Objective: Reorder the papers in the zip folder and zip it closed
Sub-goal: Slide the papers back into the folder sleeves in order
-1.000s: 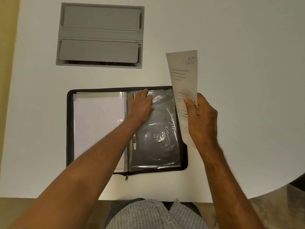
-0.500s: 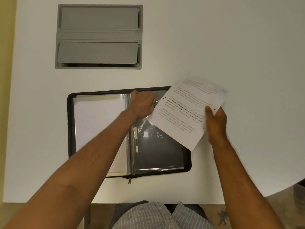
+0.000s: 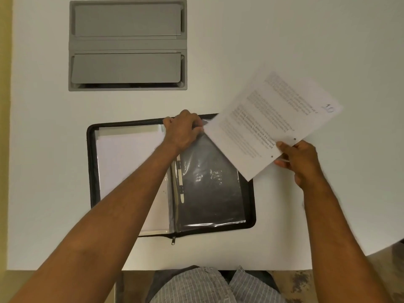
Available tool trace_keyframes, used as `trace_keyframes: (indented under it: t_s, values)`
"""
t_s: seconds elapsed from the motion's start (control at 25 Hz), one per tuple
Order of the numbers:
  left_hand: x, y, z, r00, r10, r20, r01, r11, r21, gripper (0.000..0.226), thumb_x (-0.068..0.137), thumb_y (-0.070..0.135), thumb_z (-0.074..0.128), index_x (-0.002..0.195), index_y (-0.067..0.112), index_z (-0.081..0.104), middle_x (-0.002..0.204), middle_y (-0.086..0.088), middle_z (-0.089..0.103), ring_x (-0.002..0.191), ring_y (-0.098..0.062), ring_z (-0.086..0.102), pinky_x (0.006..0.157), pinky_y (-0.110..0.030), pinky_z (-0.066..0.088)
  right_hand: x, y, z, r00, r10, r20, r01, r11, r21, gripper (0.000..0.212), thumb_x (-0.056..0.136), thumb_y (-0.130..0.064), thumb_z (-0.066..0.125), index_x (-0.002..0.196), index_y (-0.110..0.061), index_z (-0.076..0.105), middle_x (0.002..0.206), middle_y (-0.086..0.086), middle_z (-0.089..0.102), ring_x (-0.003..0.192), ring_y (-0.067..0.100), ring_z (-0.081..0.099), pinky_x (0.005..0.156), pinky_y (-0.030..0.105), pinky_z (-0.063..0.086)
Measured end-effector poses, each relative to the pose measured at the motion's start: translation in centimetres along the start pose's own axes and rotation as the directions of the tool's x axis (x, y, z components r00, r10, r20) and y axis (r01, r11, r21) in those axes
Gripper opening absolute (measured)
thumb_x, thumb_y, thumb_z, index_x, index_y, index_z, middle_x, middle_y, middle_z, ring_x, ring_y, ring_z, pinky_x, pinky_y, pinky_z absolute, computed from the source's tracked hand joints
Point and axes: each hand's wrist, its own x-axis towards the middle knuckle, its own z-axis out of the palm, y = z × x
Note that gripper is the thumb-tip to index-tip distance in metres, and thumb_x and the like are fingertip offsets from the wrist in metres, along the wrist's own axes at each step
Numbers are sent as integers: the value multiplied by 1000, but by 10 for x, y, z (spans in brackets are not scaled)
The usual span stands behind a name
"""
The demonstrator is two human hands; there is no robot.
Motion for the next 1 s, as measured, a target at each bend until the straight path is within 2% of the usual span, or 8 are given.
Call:
trace_keyframes:
  t_s: [0.2, 0.36, 0.52, 0.64, 0.68, 0.84, 1.0]
  values:
    - [-8, 2, 5, 997, 57, -54, -59, 997, -47, 18, 98, 30, 62, 101, 42, 76, 109, 15, 68, 109, -10, 56, 95, -43, 22, 22, -22, 30, 1000, 17, -2, -14, 910, 415, 29, 99, -10, 67, 128, -4, 66, 101, 7, 74, 78, 12, 70, 81, 35, 63]
    - [-14, 3, 9, 991, 77, -110, -79, 997, -17, 17, 98, 31, 64, 104, 40, 77, 107, 10, 69, 110, -16, 56, 95, -46, 26, 40, -48, 69, 998, -16, 53, -18, 816, 577, 20, 100, -5, 64, 118, -11, 66, 118, 13, 74, 105, 25, 74, 86, 40, 62]
    - [-15, 1, 12, 990, 71, -121, -76, 997, -35, 16, 98, 33, 63, 104, 41, 77, 106, 11, 67, 109, -16, 54, 94, -44, 24, 57, -69, 101, 994, -85, 74, 30, 834, 551, 20, 100, -5, 64, 118, -12, 66, 121, 14, 73, 105, 27, 75, 88, 43, 62]
    - [-13, 2, 11, 990, 64, -126, -72, 996, -56, 16, 98, 35, 64, 103, 41, 77, 105, 11, 66, 110, -16, 54, 96, -44, 24, 64, -81, 114, 986, -140, 92, 86, 895, 438, 21, 99, -6, 66, 120, -9, 66, 115, 12, 75, 88, 20, 74, 85, 42, 63]
    - [-13, 3, 11, 989, 61, -132, -70, 996, -61, 16, 98, 36, 63, 104, 41, 77, 105, 11, 66, 110, -16, 54, 96, -44, 24, 65, -84, 116, 982, -158, 108, 105, 915, 389, 18, 99, -7, 66, 117, -11, 67, 111, 9, 76, 87, 21, 72, 84, 41, 63]
    - [-8, 4, 11, 988, 49, -149, -57, 997, -48, 17, 99, 38, 62, 106, 42, 76, 106, 13, 65, 110, -13, 52, 96, -42, 24, 65, -93, 121, 963, -203, 175, 158, 957, 243, 17, 100, -11, 66, 110, -25, 65, 111, 0, 76, 108, 27, 73, 85, 41, 63]
    - [-5, 7, 11, 987, 46, -151, -58, 996, -71, 17, 99, 39, 62, 106, 41, 77, 103, 13, 63, 110, -12, 51, 94, -41, 23, 67, -98, 121, 959, -215, 184, 160, 948, 274, 19, 100, -10, 65, 115, -23, 64, 116, 3, 75, 105, 22, 75, 85, 41, 63]
